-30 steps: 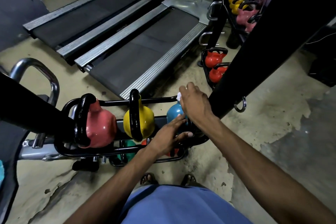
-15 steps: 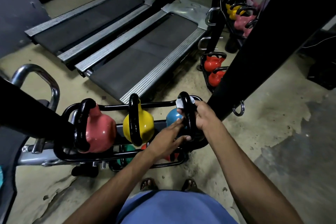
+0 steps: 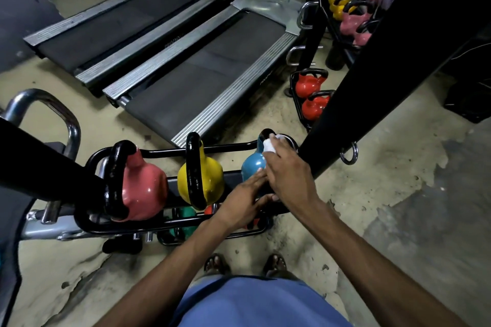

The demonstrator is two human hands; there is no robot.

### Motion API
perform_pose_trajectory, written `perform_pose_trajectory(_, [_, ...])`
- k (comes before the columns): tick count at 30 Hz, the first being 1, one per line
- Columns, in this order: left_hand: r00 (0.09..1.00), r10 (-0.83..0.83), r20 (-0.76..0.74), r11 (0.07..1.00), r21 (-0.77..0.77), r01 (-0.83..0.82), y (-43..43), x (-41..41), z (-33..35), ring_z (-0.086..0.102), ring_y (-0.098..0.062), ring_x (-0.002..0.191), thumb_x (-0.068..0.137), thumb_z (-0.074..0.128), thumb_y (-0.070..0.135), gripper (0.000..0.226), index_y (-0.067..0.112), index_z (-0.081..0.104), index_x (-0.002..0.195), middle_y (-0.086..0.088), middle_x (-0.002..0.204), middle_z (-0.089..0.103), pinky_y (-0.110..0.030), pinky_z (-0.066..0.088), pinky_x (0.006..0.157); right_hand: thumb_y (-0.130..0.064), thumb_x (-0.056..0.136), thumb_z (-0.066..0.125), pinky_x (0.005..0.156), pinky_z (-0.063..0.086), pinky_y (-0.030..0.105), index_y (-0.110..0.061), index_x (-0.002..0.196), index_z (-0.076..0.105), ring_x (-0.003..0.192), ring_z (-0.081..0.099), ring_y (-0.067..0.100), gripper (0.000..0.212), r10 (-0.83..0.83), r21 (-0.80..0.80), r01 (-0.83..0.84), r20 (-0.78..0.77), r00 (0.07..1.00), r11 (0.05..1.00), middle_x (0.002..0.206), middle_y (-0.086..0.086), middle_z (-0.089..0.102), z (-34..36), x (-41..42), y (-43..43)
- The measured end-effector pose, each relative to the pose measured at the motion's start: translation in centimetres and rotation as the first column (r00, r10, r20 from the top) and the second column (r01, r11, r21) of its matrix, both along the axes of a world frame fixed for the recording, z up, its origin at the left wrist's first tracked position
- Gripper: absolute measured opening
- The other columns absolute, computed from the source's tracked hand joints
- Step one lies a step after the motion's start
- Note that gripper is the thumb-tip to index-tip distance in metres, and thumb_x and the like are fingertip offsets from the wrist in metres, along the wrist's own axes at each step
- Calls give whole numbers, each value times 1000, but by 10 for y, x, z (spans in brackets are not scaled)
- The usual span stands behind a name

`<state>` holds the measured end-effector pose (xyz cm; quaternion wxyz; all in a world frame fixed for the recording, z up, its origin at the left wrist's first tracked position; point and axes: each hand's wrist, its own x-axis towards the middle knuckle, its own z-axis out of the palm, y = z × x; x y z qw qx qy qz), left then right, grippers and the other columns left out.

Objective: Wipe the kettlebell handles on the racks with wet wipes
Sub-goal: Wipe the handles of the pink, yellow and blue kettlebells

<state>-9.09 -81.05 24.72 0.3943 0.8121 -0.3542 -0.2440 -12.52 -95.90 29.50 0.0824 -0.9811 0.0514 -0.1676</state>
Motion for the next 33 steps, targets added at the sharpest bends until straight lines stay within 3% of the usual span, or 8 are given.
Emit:
perform_pose_trajectory(6, [1000,-7,7,1000,6,7,2,0,4,26,-8,154,100,60,49,65,22,43,156,5,165,34,-28,27,124,-29,98,59,78,54,28,-23,103,67,89,69,14,11,-469,900,334,-176,866,279,94,-3,73,0,-2,9])
perform_pose_trajectory(9, [997,-33,70,999,39,30,1,1,7,41,-20,147,102,58,48,66,16,39,156,-4,162,42,-32,37,118,-15,98,48,58,58,32,-7,87,65,62,69,28,22,-225,823,362,-491,842,-439,69,10,69,5,32,-14])
perform_pose_trajectory(12, [993,-64,95,995,79,57,0,2,5,29,-17,154,102,54,52,75,16,27,163,-4,169,28,-31,29,124,-5,101,34,49,61,35,1,81,69,48,69,28,41,-25,685,383,-505,863,-620,66,14,72,29,43,-16])
perform_pose_trajectory(15, [994,-63,87,997,57,59,1,3,3,21,-10,155,102,55,53,77,19,25,164,1,170,23,-23,21,124,-5,99,48,46,57,28,-3,76,67,45,64,21,30,-208,797,303,-464,861,-522,59,9,66,37,31,-1])
perform_pose_trajectory(18, [999,-32,37,999,5,32,2,2,0,15,-3,155,101,58,49,70,19,37,160,8,169,21,-24,16,126,-11,96,64,66,52,20,-12,86,67,65,64,0,11,-497,936,258,-111,861,238,76,-4,68,23,1,9])
perform_pose_trajectory(22, [998,-36,57,997,-60,39,2,2,-6,22,-8,156,101,59,50,62,25,43,156,7,168,30,-32,27,125,-10,87,64,98,48,29,-10,98,70,117,56,17,13,-46,244,27,74,996,969,122,6,62,7,12,-1])
perform_pose_trajectory(26, [995,-65,69,996,-57,69,1,5,-9,22,-10,157,102,60,46,64,20,40,157,4,168,30,-34,26,127,-16,81,67,94,52,40,-13,97,77,108,62,31,19,10,-424,-119,-251,968,898,106,8,67,25,59,3])
perform_pose_trajectory(33, [992,-103,74,995,-5,104,2,6,-5,13,-13,157,103,57,45,69,9,36,159,-6,171,21,-33,17,129,-11,96,60,85,54,37,-10,122,67,113,68,34,27,-126,-336,-67,-519,845,940,122,14,68,61,101,13])
